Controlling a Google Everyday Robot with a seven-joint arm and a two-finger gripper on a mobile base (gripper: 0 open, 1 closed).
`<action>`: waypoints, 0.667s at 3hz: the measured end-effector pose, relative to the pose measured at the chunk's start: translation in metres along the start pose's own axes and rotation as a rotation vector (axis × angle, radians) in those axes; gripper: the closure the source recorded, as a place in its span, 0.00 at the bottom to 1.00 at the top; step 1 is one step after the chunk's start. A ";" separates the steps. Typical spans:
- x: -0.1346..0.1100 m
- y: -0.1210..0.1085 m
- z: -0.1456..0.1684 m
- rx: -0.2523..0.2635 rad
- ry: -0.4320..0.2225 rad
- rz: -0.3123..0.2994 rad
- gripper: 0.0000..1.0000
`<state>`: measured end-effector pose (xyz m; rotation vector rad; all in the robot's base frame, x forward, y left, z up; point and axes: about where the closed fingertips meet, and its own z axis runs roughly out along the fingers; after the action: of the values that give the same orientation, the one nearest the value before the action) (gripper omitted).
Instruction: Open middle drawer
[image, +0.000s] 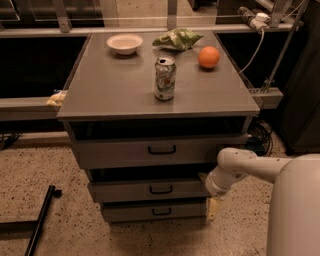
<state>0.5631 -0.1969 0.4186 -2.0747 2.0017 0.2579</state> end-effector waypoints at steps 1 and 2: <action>0.003 0.018 -0.006 -0.030 0.001 0.026 0.00; 0.006 0.039 -0.011 -0.060 -0.004 0.053 0.00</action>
Offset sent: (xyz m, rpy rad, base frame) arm -0.0611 -0.0182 0.0140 0.0084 0.1102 -0.0563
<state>0.5243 -0.2073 0.4254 -2.0567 2.0732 0.3359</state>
